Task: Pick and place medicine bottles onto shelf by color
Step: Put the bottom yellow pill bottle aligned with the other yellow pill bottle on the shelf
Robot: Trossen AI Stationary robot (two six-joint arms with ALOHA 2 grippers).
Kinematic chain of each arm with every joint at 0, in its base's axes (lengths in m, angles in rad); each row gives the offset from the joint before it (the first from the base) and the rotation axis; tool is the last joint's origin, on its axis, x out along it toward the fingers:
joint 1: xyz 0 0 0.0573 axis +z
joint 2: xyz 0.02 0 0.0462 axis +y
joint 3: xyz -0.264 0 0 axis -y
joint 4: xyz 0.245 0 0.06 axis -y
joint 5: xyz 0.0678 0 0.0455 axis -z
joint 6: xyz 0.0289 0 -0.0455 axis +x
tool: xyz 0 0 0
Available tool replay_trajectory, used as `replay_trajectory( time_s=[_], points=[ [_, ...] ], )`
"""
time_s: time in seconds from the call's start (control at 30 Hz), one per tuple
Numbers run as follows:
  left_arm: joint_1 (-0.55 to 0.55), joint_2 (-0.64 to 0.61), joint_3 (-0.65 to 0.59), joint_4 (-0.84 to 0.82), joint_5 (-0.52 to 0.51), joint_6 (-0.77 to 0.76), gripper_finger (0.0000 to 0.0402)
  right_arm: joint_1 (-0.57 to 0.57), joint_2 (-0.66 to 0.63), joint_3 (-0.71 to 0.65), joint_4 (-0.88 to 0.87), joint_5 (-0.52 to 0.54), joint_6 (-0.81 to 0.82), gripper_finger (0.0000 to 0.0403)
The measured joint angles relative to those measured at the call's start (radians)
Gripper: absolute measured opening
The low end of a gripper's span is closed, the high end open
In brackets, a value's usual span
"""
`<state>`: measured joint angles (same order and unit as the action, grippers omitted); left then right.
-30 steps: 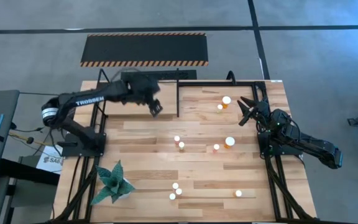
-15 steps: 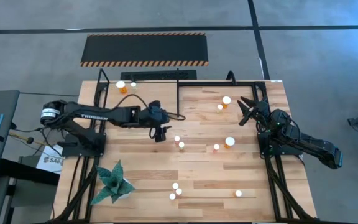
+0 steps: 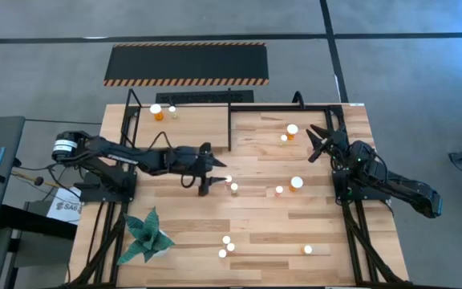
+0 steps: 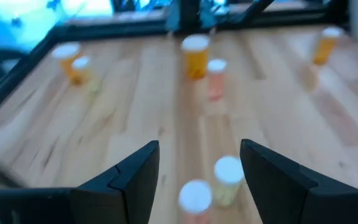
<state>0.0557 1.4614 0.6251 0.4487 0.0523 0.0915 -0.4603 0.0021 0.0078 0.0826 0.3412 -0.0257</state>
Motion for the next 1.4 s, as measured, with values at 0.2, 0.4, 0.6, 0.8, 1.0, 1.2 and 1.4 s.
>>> replay_trajectory(
  time_s=[0.2, 0.4, 0.6, 0.8, 1.0, 1.2, 1.4],
  points=[
    [-0.035, 0.133, 0.015, 0.154, -0.002, 0.046, 0.0213, 0.0, 0.0, 0.0, 0.0, 0.0, 0.0, 0.0137],
    [-0.051, 0.272, 0.091, 0.197, 0.016, 0.046, 0.0213, 0.0, 0.0, 0.0, 0.0, 0.0, 0.0, 0.0139],
    [-0.052, 0.354, 0.143, 0.187, 0.017, 0.029, 0.0213, 0.0, 0.0, 0.0, 0.0, 0.0, 0.0, 0.0137],
    [-0.062, 0.371, 0.165, 0.117, 0.021, -0.046, 0.0213, 0.0, 0.0, 0.0, 0.0, 0.0, 0.0, 0.0139],
    [-0.08, 0.371, 0.169, 0.064, -0.018, -0.051, 0.0213, 0.0, 0.0, 0.0, 0.0, 0.0, 0.0, 0.0137],
    [-0.084, 0.369, 0.17, 0.044, -0.04, -0.061, 0.0213, 0.0, 0.0, 0.0, 0.0, 0.0, 0.0, 0.0139],
    [-0.084, 0.369, 0.17, 0.038, -0.042, -0.044, 0.0205, 0.0, 0.0, 0.0, 0.0, 0.0, 0.0, 0.0137]
  ],
)
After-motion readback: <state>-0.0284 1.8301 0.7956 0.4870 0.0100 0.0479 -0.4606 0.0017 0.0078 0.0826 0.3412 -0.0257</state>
